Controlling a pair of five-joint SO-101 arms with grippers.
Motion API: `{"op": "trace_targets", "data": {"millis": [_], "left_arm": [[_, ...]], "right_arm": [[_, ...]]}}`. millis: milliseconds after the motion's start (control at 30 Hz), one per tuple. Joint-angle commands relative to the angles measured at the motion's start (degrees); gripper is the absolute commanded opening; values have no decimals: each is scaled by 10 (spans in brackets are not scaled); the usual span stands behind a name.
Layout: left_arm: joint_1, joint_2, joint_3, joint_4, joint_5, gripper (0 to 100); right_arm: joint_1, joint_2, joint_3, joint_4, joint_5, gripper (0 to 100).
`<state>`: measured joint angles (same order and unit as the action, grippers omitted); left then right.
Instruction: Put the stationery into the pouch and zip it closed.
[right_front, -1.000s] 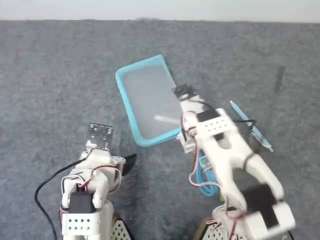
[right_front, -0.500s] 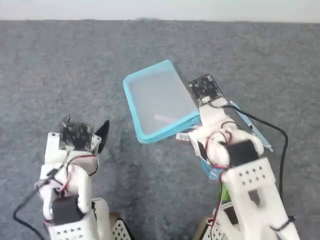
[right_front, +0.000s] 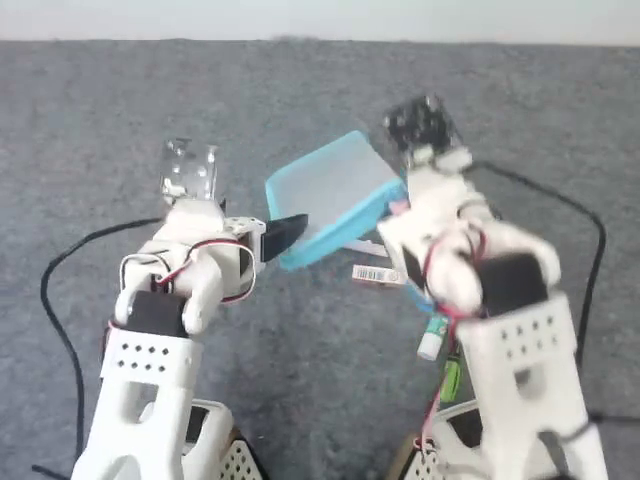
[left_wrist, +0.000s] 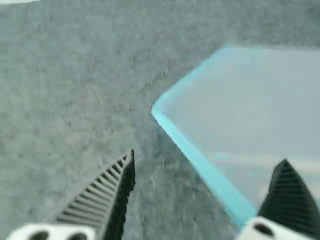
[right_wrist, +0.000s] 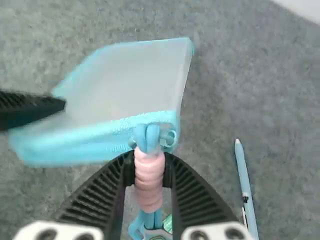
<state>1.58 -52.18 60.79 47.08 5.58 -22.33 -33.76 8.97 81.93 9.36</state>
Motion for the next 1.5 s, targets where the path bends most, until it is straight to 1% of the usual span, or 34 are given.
{"op": "trace_targets", "data": {"millis": [0, 67, 167, 233, 300, 433, 567, 700, 867, 1000, 1100, 1200, 1333, 1467], "left_arm": [[34, 5, 46, -52, -18, 400], [73, 7, 62, -56, -31, 400], [140, 5, 75, -55, -29, 395], [142, 2, 73, -53, -28, 393], [130, 2, 67, -52, -28, 393], [119, 1, 65, -55, -20, 393], [100, 1, 46, -52, 14, 393], [86, -32, 43, -47, 49, 393], [61, -143, 48, 18, 49, 393], [2, -237, 71, 29, 48, 393], [-39, -283, 77, 41, 48, 393], [-65, -317, 73, 59, 36, 393], [-86, -352, 70, 69, 24, 393], [-91, -364, 72, 69, 23, 393]], "right_arm": [[-33, 105, -192, 50, -11, 6], [-57, 160, -272, 85, -12, 6], [-91, 224, -375, 145, -12, 6], [-111, 249, -424, 179, -7, 7], [-130, 255, -452, 195, 12, 7], [-187, 217, -478, 203, 55, 7], [-198, 178, -473, 207, 61, 7], [-202, 169, -398, 203, 62, 7], [-182, 168, -285, 148, 71, 7], [-174, 168, -184, 65, 71, 7], [-167, 168, -110, 14, 71, 7], [-147, 168, -41, -32, 71, 7], [-88, 168, 25, -96, 71, 7], [-50, 156, 42, -109, 71, 7]]}}
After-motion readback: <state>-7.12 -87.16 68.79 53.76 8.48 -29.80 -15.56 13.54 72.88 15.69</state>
